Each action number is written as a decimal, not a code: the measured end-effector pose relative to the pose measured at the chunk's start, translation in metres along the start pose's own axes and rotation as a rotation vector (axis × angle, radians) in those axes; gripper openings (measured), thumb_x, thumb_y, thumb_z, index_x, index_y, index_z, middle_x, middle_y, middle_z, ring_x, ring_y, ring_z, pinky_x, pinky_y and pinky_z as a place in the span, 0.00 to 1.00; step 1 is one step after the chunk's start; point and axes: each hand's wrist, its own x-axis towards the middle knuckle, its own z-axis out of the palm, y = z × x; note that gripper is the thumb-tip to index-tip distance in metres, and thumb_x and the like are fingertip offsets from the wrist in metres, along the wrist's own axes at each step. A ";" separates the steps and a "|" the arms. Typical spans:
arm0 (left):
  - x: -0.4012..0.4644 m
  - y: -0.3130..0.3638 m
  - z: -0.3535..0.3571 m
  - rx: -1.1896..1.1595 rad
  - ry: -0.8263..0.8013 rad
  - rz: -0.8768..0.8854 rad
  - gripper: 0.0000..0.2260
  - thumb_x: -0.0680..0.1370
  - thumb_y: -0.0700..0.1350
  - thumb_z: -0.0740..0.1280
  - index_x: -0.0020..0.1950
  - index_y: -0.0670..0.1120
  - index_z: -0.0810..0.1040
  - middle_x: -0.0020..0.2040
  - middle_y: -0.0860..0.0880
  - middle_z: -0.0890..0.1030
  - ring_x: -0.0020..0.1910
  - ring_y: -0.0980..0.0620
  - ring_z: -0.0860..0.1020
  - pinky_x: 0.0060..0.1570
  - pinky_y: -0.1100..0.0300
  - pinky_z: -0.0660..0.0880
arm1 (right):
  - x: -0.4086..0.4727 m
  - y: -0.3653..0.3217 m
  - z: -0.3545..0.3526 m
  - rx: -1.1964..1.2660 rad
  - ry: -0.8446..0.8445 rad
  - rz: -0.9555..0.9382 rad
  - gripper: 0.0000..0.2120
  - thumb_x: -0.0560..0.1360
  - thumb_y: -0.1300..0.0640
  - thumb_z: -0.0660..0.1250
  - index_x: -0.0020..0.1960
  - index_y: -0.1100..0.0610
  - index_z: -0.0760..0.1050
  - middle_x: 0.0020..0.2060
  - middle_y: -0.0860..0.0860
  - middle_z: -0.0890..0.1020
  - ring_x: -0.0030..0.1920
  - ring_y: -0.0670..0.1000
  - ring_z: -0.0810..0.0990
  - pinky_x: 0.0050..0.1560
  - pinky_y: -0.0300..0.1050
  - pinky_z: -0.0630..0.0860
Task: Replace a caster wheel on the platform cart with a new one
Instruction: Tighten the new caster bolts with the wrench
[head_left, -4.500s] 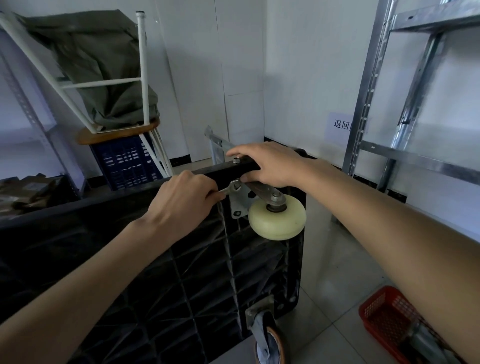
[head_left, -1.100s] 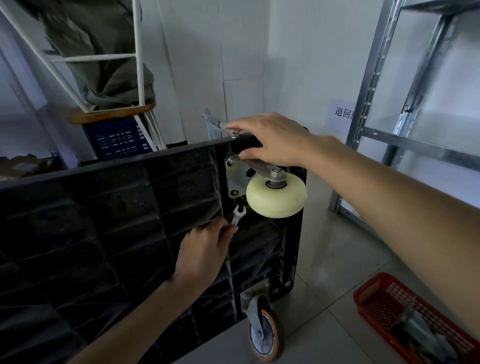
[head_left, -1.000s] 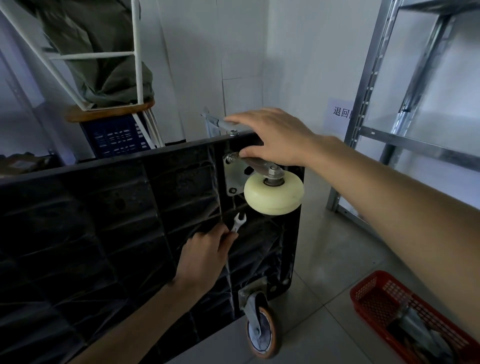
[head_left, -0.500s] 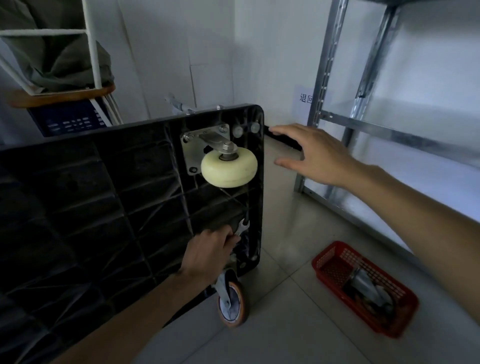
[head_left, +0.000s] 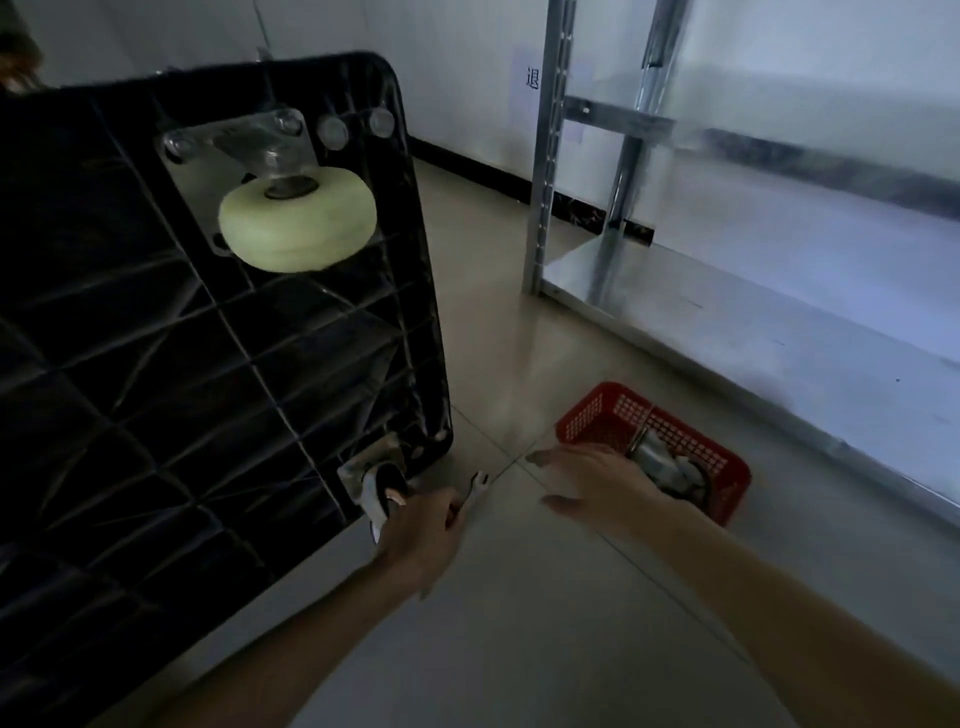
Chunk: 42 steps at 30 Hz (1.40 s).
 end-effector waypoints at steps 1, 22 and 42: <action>0.001 -0.006 0.012 -0.018 -0.058 -0.002 0.11 0.83 0.50 0.61 0.42 0.49 0.72 0.39 0.49 0.78 0.42 0.44 0.79 0.38 0.52 0.72 | -0.002 0.008 0.016 0.002 -0.025 0.008 0.28 0.79 0.42 0.66 0.76 0.40 0.62 0.72 0.41 0.71 0.72 0.48 0.70 0.71 0.46 0.66; 0.003 -0.053 0.082 0.018 -0.157 -0.124 0.09 0.79 0.54 0.65 0.52 0.52 0.81 0.50 0.51 0.82 0.52 0.48 0.81 0.48 0.54 0.77 | 0.037 -0.005 0.111 0.073 -0.155 -0.033 0.29 0.79 0.43 0.67 0.78 0.44 0.62 0.74 0.43 0.70 0.72 0.48 0.70 0.73 0.46 0.63; -0.071 0.010 -0.180 0.142 0.465 0.314 0.21 0.78 0.59 0.68 0.70 0.54 0.75 0.68 0.57 0.76 0.66 0.53 0.74 0.61 0.58 0.72 | 0.034 -0.089 -0.083 0.038 0.338 -0.154 0.31 0.78 0.38 0.66 0.77 0.44 0.64 0.75 0.41 0.69 0.73 0.46 0.68 0.74 0.47 0.64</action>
